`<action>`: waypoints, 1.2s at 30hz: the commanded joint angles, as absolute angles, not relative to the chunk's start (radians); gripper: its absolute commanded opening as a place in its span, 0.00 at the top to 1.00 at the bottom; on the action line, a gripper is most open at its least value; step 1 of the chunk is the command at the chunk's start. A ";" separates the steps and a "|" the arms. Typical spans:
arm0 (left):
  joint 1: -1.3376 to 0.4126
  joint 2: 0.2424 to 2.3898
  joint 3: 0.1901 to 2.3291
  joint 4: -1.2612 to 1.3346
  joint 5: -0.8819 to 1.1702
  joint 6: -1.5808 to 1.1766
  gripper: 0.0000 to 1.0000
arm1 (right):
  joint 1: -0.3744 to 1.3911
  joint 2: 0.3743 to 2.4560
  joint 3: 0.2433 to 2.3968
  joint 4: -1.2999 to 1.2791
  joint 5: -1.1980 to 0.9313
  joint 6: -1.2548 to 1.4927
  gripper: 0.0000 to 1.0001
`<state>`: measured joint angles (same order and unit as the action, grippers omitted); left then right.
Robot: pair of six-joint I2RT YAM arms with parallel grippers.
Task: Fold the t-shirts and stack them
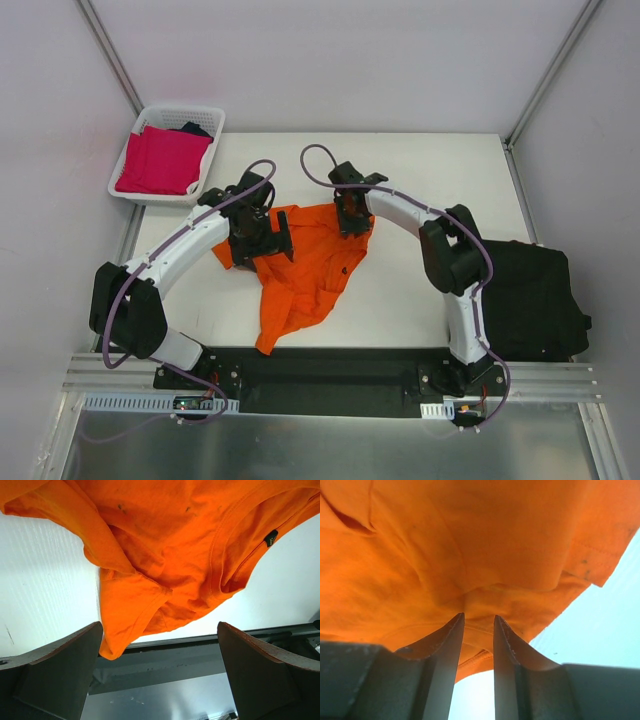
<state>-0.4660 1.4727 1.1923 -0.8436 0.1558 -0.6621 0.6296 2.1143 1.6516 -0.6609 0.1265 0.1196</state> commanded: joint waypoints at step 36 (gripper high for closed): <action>-0.495 1.500 1.252 -0.925 0.120 -0.686 0.01 | 0.620 2.235 1.910 -0.689 0.051 0.112 0.65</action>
